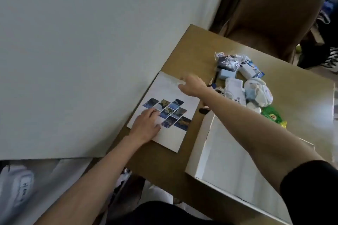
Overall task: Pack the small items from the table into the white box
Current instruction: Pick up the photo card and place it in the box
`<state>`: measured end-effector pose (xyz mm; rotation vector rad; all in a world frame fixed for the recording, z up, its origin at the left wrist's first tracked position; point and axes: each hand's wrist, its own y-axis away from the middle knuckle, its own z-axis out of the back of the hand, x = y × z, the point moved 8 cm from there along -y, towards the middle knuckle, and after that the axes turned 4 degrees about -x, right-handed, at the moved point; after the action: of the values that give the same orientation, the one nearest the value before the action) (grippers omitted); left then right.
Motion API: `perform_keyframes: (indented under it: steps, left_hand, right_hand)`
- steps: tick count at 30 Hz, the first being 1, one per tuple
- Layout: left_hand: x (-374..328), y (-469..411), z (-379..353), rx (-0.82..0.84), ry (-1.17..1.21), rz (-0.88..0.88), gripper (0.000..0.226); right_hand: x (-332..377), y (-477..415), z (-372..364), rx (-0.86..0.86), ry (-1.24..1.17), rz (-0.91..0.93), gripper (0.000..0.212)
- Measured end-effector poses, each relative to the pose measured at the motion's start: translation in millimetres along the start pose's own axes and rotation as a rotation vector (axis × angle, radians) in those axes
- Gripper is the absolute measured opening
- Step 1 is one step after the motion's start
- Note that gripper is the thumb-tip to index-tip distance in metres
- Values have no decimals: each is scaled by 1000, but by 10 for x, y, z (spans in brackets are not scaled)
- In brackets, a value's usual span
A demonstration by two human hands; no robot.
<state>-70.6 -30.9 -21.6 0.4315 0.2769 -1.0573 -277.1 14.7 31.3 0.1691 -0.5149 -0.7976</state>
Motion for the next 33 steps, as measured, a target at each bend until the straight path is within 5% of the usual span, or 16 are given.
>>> perform_keyframes:
  steps: [4, 9, 14, 18, 21, 27, 33]
  left_hand:
    - [41, -388, -59, 111, -78, -139, 85]
    - [122, -450, -145, 192, -49, -151, 101]
    - [171, -414, -118, 176, -42, -76, 118]
    - [241, -458, -70, 148, -38, 16, 128]
    - [242, -478, -25, 142, -30, 95, 129]
    - [104, -565, 111, 152, -120, 199, 133]
    - [43, -599, 113, 209, -149, 252, 138]
  right_hand:
    - [-198, -154, -393, 167, 124, -101, 77]
    - [-169, -251, -471, 22, 205, -63, 98]
    - [-202, -405, -295, 14, 144, -138, 73]
    - [-278, -497, -195, 28, -66, -180, 33]
    - [-250, -489, -252, 113, -97, -162, 37]
    - [-280, -493, -358, 101, -25, -167, 88]
    - [-287, -516, -436, 177, -115, -167, 41]
